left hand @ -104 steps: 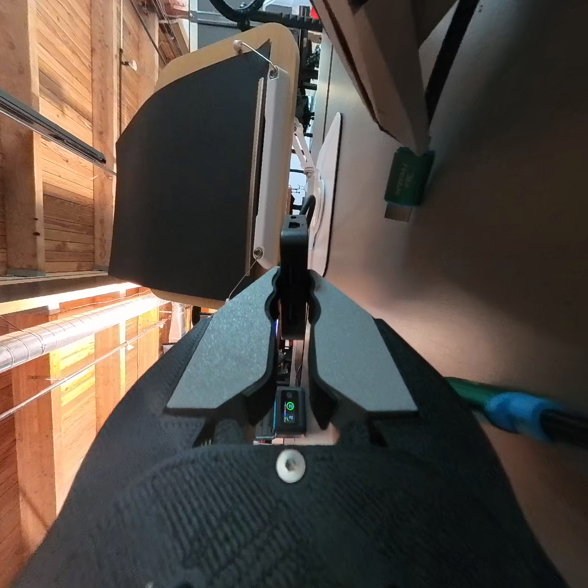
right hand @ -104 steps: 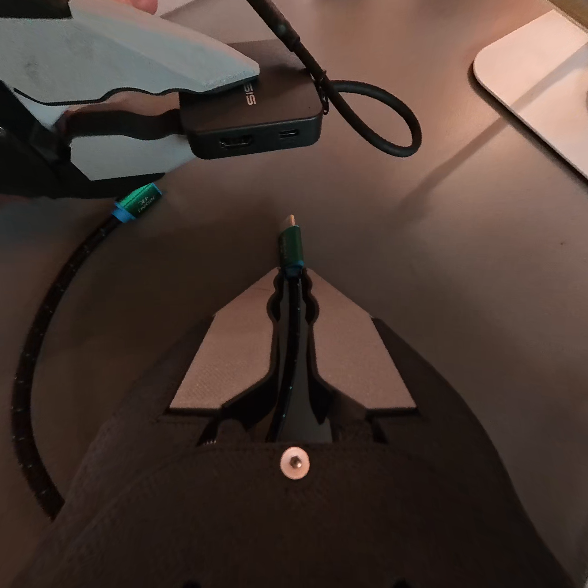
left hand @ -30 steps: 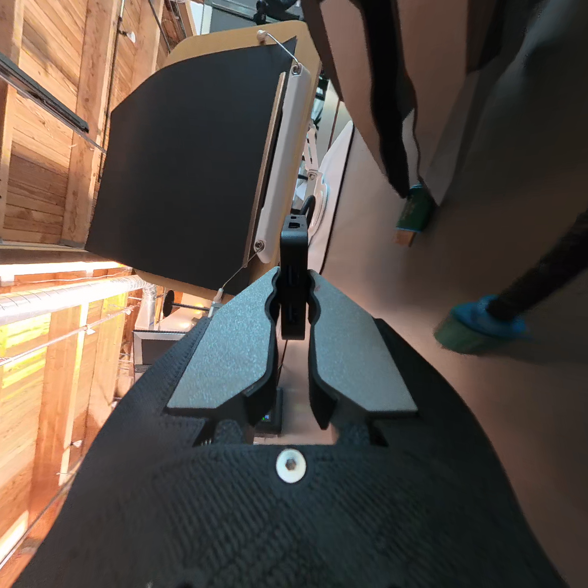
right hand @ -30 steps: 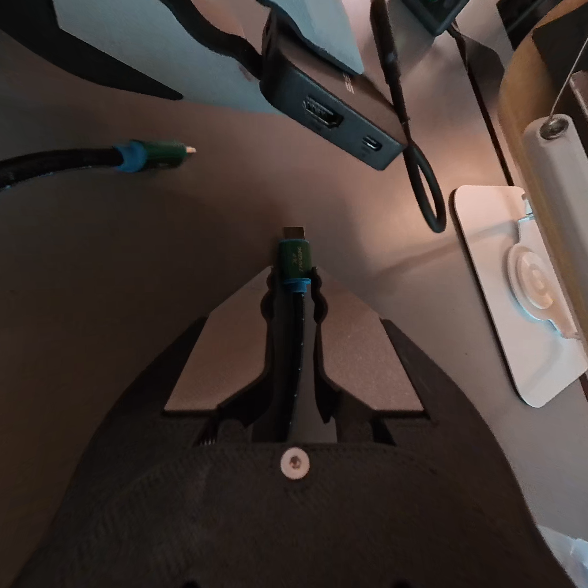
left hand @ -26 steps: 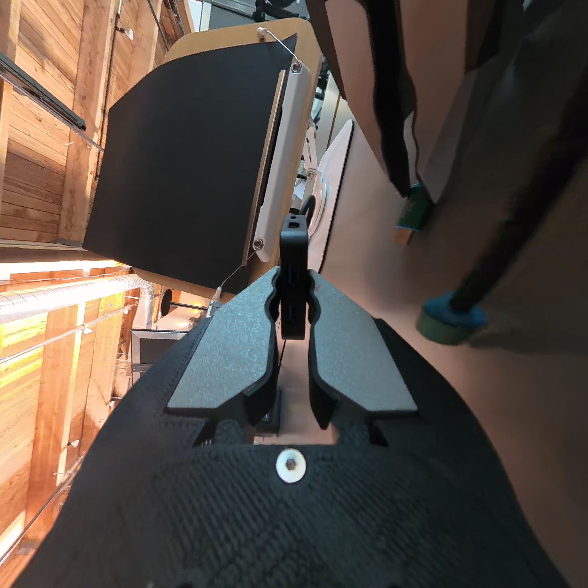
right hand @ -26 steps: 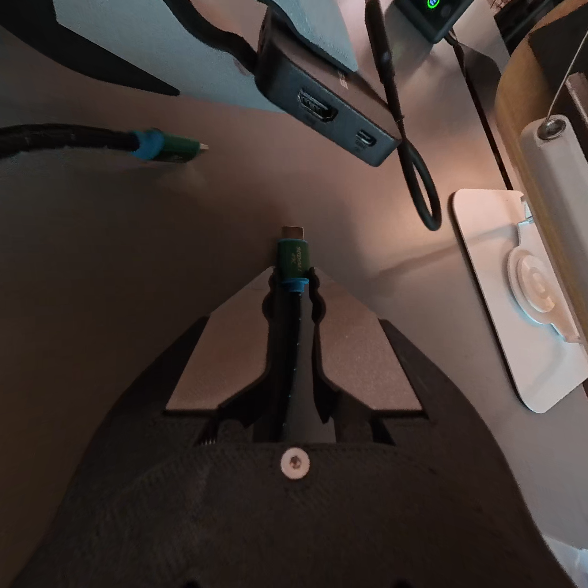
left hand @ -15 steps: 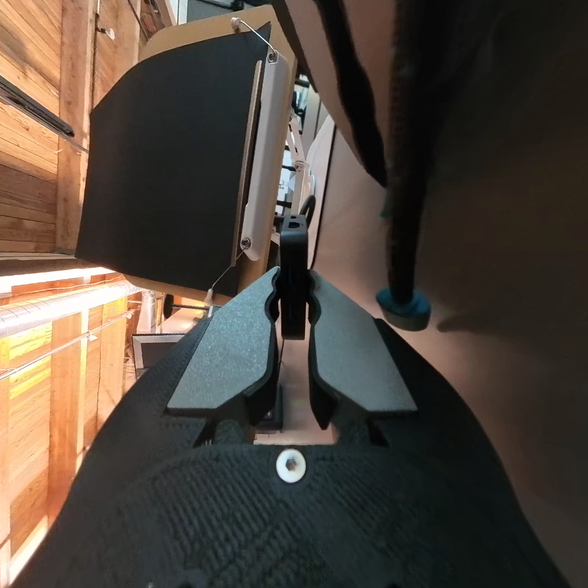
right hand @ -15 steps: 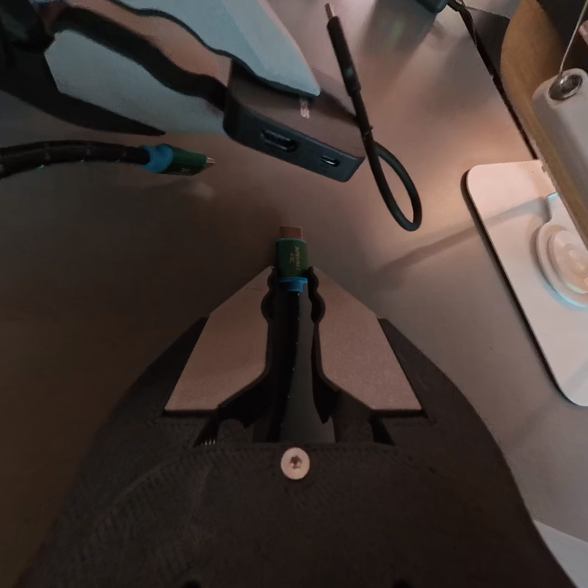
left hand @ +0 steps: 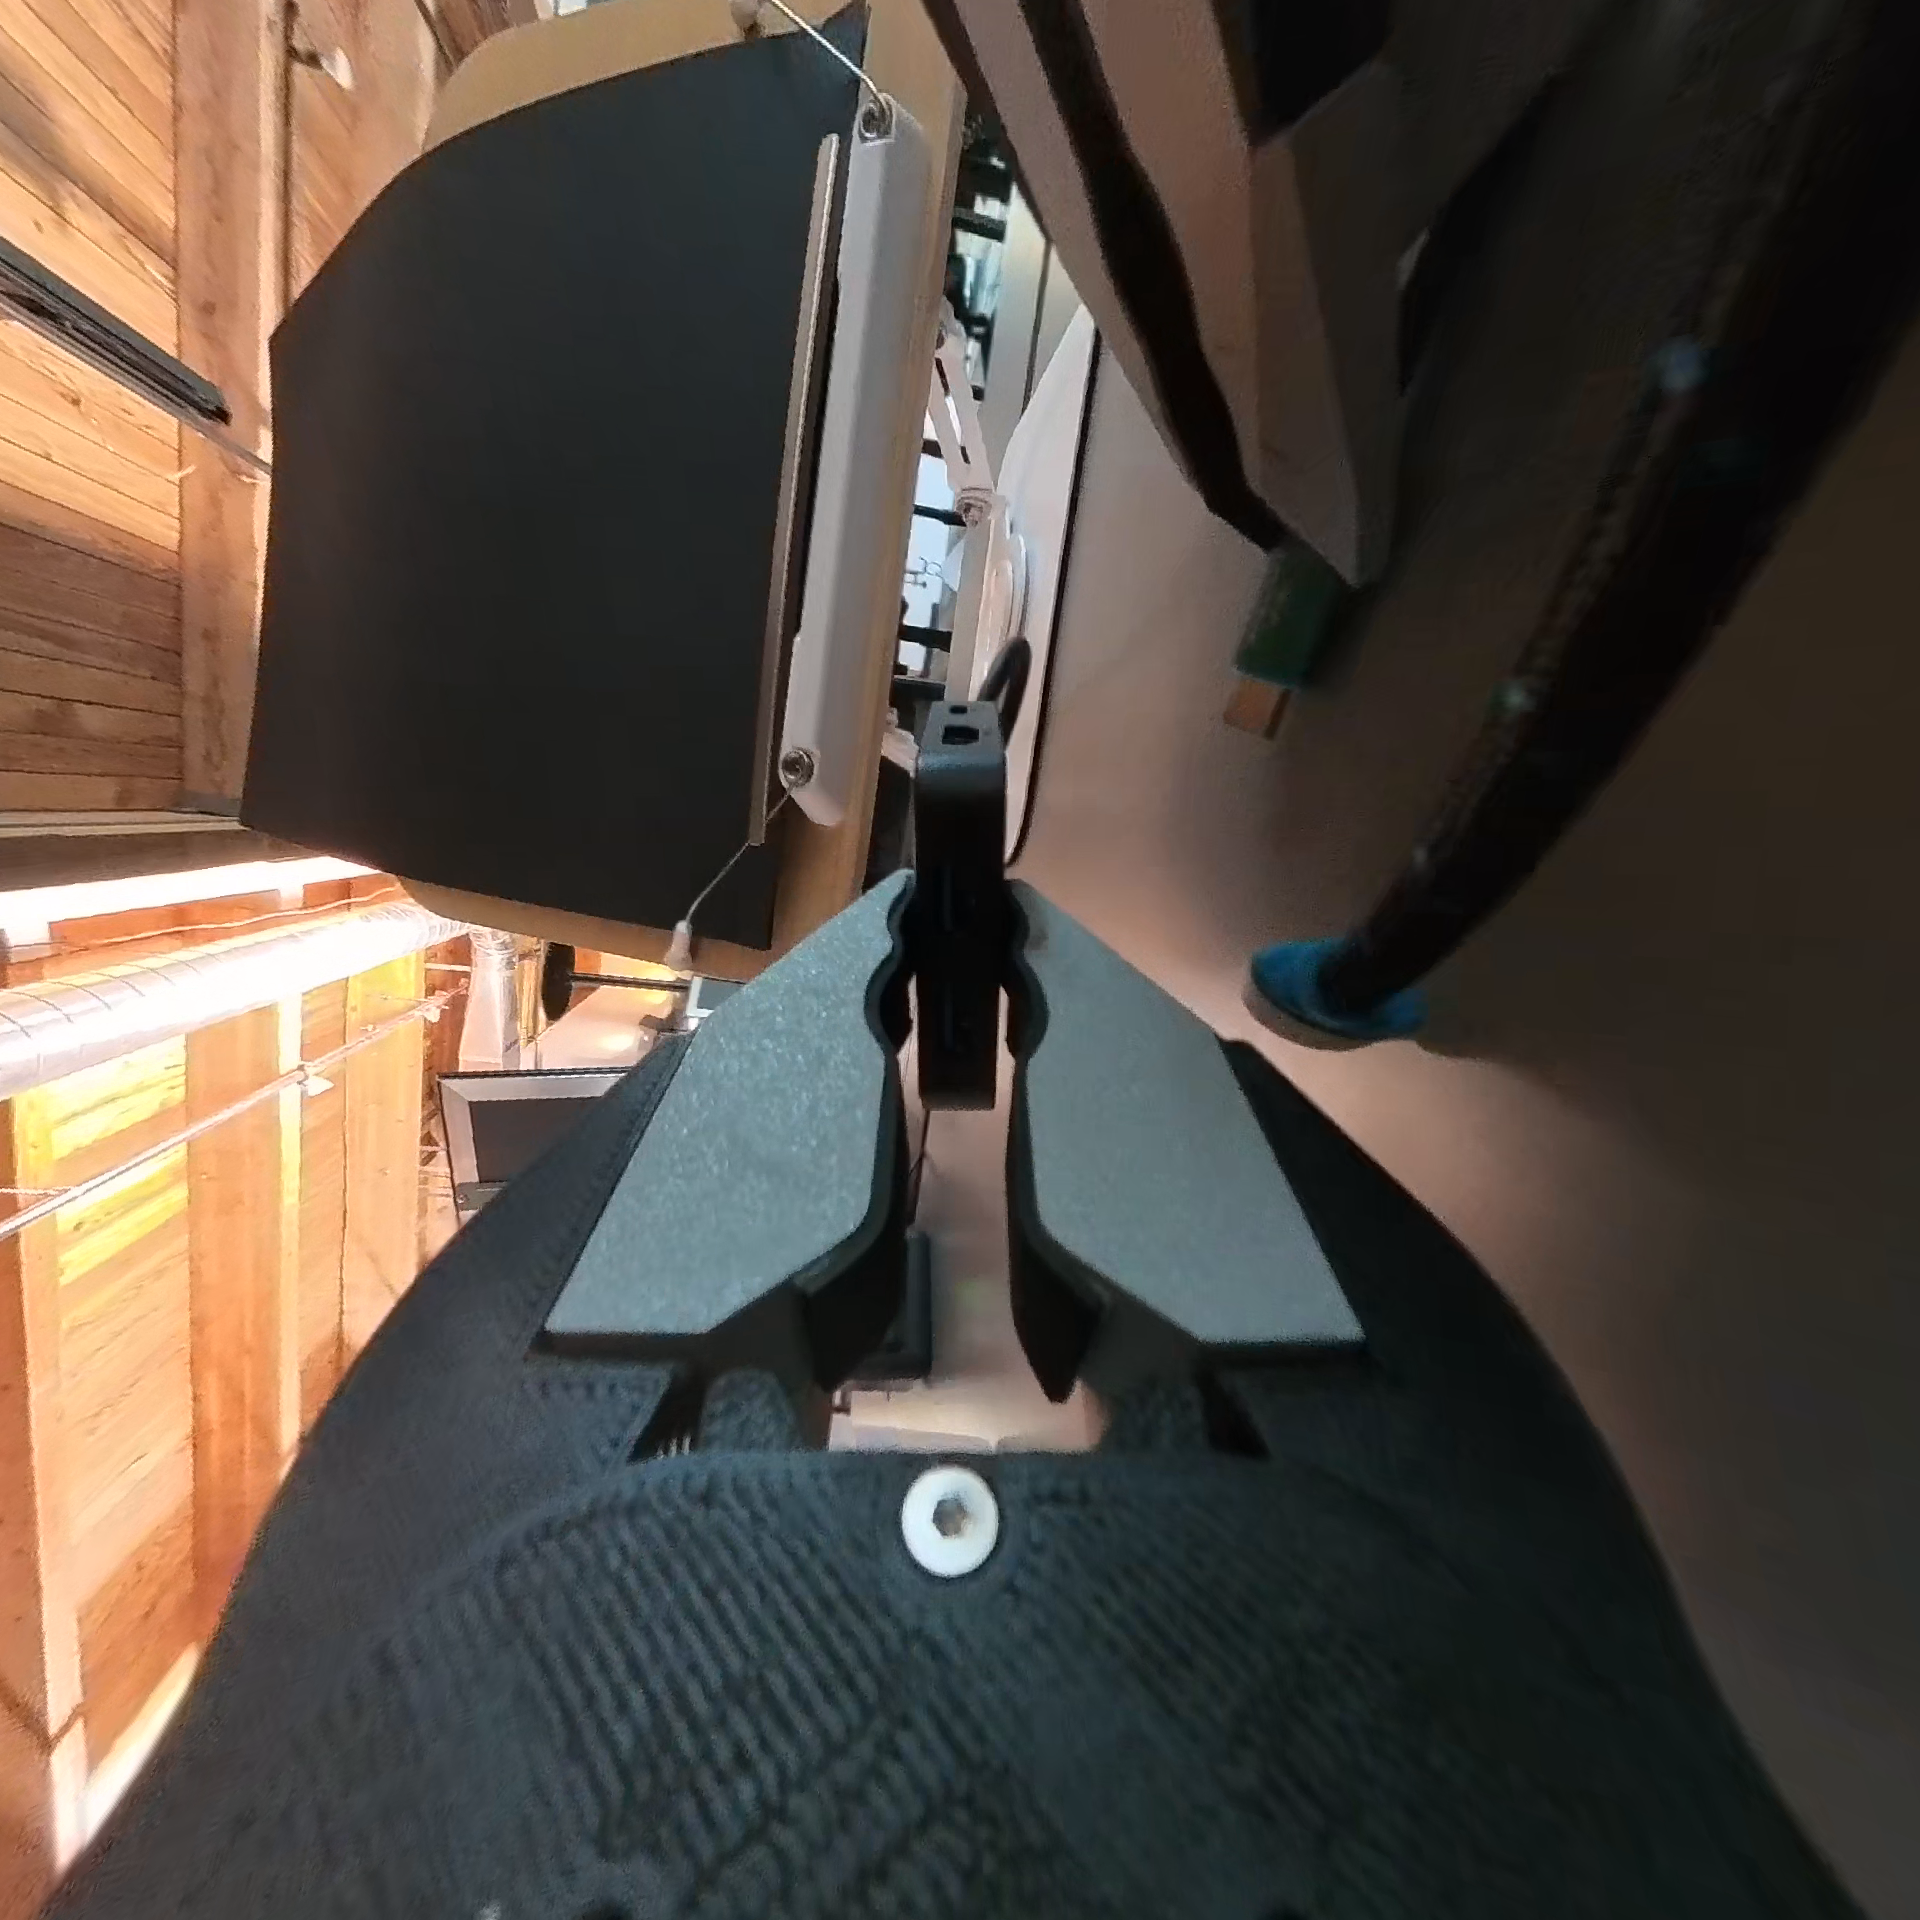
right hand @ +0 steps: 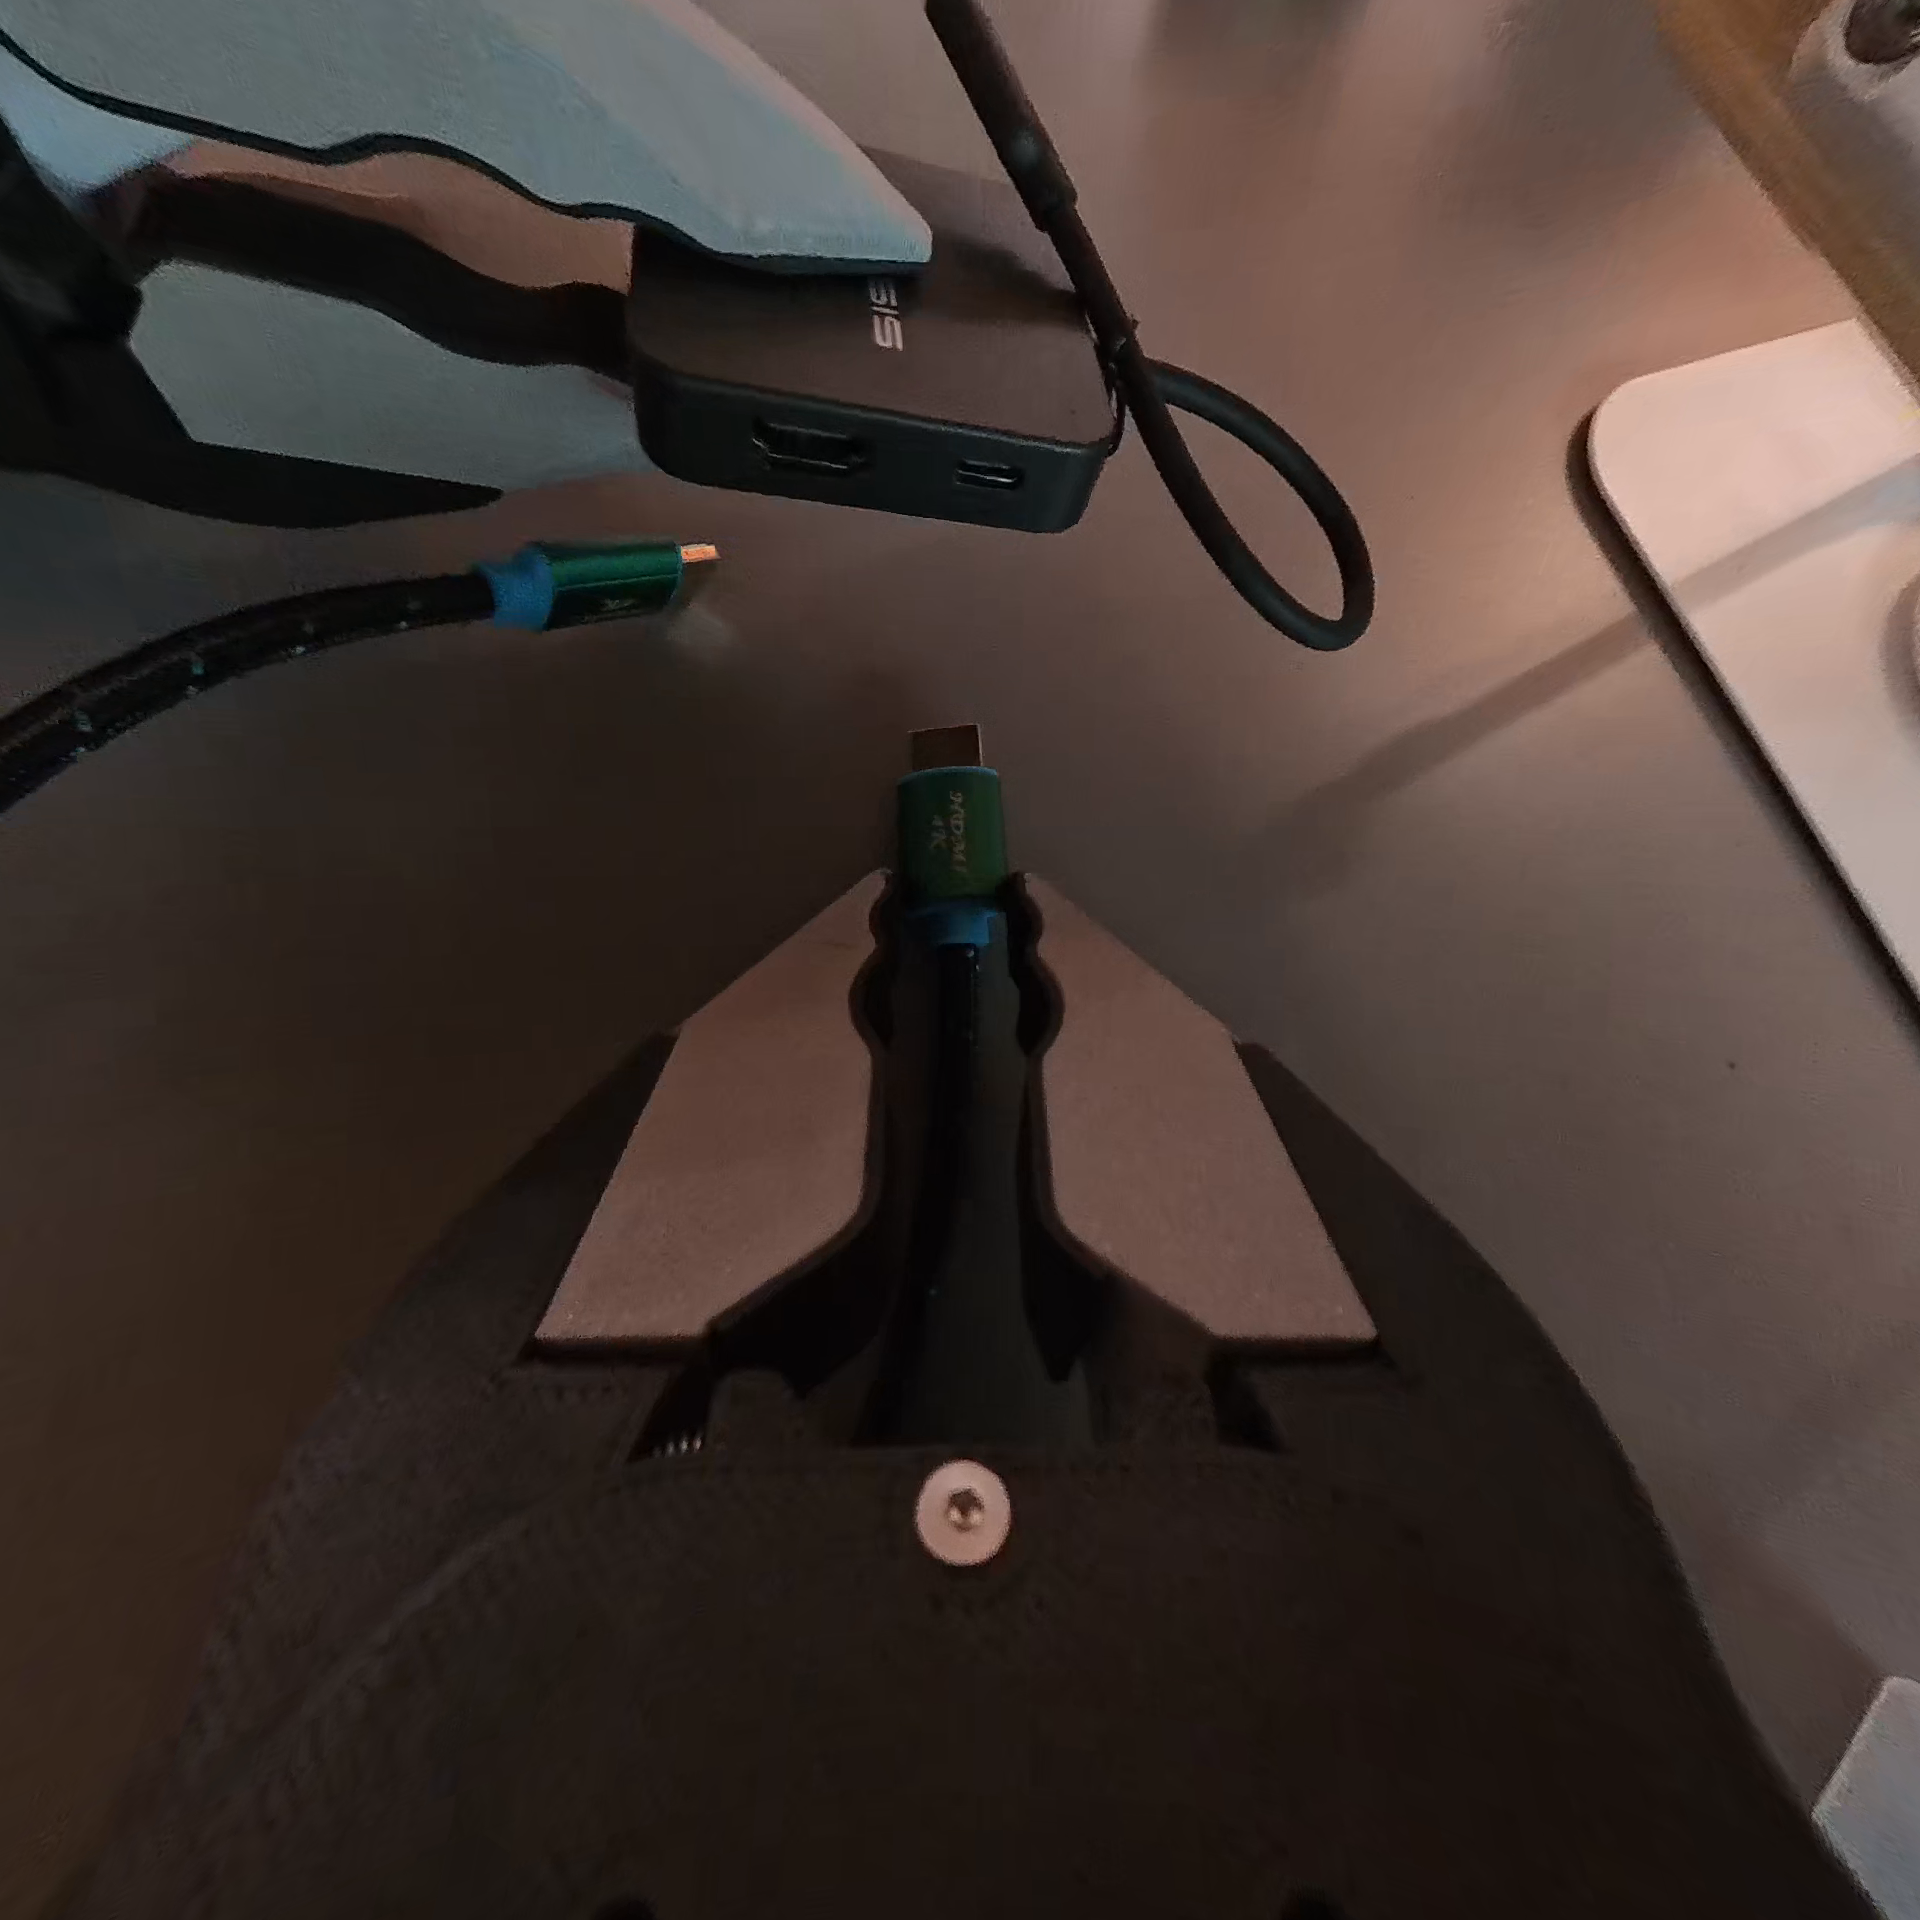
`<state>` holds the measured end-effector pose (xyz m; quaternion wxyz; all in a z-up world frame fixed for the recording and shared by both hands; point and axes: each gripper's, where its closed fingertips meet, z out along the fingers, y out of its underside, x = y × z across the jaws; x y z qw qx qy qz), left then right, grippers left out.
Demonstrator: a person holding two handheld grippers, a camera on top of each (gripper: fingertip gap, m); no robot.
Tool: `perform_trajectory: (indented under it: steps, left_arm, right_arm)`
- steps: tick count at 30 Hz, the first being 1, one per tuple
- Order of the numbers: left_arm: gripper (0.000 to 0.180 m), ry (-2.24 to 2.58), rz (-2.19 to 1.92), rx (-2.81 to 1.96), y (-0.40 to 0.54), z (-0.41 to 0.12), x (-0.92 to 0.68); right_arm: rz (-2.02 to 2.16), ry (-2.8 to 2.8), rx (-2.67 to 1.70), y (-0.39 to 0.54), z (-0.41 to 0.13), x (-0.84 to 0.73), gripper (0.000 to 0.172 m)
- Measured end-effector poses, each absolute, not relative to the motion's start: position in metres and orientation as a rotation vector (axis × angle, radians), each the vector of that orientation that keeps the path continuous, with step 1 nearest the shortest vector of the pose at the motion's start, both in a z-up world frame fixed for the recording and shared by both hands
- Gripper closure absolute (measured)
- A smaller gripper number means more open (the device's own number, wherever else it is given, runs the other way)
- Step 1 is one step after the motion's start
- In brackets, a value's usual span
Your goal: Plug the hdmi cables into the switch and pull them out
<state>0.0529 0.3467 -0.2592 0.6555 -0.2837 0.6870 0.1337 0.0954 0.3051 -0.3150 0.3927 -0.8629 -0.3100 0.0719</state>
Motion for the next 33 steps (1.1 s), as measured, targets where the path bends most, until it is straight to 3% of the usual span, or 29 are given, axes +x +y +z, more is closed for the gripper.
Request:
perform_trajectory:
  steps: [16, 33]
  left_arm:
    - [0.169, 1.565, 0.431, -0.508, 0.345, -0.259, 0.050]
    - [0.169, 1.539, 0.516, -0.287, 0.324, -0.250, 0.051]
  right_arm:
    - [0.730, -0.501, -2.212, 0.287, -0.293, 0.083, 0.155]
    - [0.759, -0.563, -2.171, 0.273, -0.276, 0.065, 0.155]
